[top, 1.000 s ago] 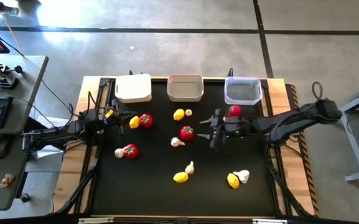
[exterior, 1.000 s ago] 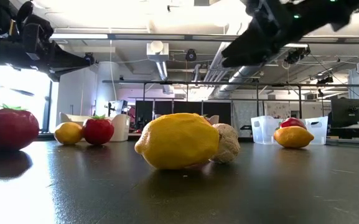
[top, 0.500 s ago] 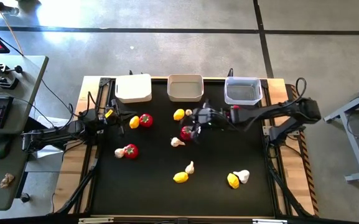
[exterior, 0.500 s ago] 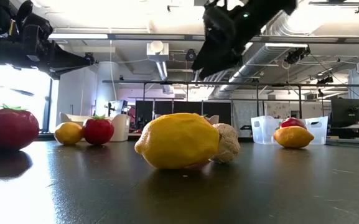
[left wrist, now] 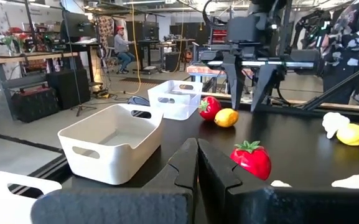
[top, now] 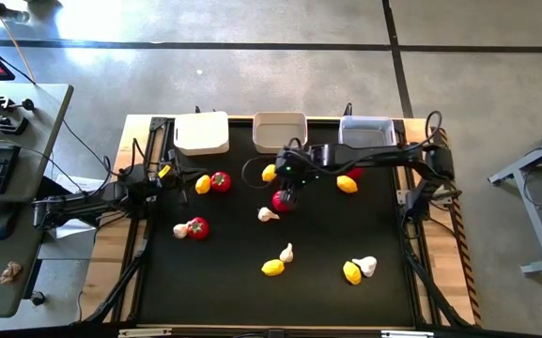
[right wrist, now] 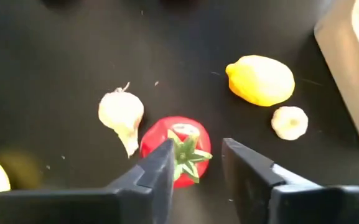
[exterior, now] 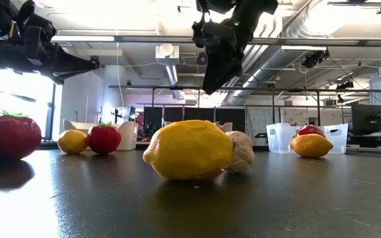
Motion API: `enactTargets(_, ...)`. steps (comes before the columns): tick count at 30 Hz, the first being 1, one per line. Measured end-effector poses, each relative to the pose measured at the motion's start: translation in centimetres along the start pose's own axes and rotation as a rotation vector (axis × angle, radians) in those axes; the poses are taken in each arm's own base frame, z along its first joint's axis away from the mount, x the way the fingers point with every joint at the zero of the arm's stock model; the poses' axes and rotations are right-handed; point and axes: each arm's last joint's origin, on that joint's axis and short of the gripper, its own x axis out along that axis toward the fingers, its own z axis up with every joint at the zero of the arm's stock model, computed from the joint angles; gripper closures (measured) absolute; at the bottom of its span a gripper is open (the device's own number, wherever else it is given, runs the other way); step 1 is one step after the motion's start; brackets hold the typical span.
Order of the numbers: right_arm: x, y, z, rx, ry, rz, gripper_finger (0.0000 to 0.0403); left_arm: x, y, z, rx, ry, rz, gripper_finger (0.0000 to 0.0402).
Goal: Sort produce into baskets
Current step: Put the middle tomato into the gray bin
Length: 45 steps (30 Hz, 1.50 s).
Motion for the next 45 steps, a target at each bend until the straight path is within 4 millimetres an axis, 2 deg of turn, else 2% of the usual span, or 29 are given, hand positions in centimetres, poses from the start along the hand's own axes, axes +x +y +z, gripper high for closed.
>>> enactTargets(4, 0.7, 0.2, 0.8, -0.056, 0.067, -0.008, 0.0200, 0.0, 0.0, 0.0, -0.035, -0.001, -0.002, 0.0401)
enactTargets(9, 1.3, 0.8, 1.1, -0.121, 0.136, 0.081, 0.0126, 0.0, 0.0, -0.1, -0.021, 0.005, -0.002, 0.0402)
enactTargets(14, 2.9, 1.3, 0.8, -0.205, 0.176, 0.096, 0.0088, 0.0, 0.0, 0.0, 0.015, -0.002, -0.001, 0.0401)
enactTargets(20, 4.6, 0.9, 0.7, -0.273, 0.199, 0.075, 0.0084, 0.0, 0.0, 0.0, 0.005, 0.000, -0.001, 0.0402)
enactTargets(27, 6.5, 0.5, 0.4, -0.270, 0.233, 0.146, 0.0084, 0.0, 0.0, 0.0, -0.013, 0.003, -0.001, 0.0402)
enactTargets(45, 8.3, 0.4, -0.3, -0.306, 0.280, 0.158, 0.0084, 0.0, 0.0, -0.2, -0.039, 0.026, 0.000, 0.0401)
